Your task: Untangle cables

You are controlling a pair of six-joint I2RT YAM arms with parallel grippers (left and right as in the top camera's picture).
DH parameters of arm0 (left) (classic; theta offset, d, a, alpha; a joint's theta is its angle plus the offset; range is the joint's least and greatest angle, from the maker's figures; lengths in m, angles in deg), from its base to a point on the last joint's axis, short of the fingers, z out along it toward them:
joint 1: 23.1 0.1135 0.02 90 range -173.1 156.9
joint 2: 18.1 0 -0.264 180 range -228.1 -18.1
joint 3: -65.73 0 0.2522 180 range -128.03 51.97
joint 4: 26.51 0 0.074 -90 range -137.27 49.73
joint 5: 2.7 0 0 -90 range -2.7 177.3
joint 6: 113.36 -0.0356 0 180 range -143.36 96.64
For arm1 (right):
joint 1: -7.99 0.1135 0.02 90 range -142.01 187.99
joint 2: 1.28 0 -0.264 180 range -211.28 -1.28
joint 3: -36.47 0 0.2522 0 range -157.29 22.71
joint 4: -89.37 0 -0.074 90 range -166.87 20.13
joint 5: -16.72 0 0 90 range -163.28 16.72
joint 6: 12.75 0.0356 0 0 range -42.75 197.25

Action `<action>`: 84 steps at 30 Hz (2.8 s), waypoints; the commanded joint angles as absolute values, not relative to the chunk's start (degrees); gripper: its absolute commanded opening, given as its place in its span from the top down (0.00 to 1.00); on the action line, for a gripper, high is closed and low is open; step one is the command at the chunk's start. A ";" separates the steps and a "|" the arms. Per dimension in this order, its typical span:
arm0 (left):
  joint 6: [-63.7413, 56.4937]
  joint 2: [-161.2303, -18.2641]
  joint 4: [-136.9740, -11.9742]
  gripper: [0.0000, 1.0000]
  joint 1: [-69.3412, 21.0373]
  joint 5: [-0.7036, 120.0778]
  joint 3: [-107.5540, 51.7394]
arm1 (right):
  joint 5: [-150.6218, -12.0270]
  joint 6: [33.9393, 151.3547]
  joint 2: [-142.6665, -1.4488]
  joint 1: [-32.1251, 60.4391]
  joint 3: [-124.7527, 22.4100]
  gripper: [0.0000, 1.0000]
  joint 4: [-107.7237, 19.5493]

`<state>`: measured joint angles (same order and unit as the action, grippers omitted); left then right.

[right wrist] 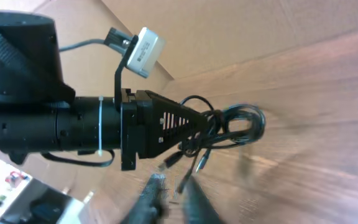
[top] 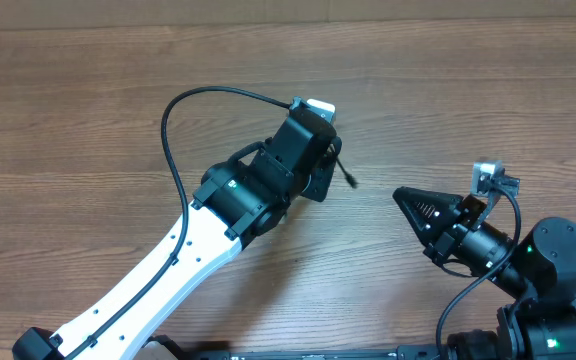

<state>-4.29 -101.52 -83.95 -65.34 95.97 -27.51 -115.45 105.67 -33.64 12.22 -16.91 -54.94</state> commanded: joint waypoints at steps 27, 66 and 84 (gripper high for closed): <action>-9.69 -101.34 -69.57 0.96 -65.10 60.26 -27.91 | -86.91 125.69 -33.19 12.42 -18.13 0.11 -40.38; -24.25 -101.34 -82.22 0.43 -65.14 51.25 -27.91 | -92.50 129.87 -33.19 12.42 -18.13 0.96 -42.83; -35.81 -101.34 -83.07 0.09 -65.23 46.81 -27.91 | -105.16 131.29 -33.19 12.42 -18.13 0.96 -49.23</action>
<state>-34.28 -101.63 -83.69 -65.39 47.80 -27.49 -101.16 130.66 -33.64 12.22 -17.04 -48.08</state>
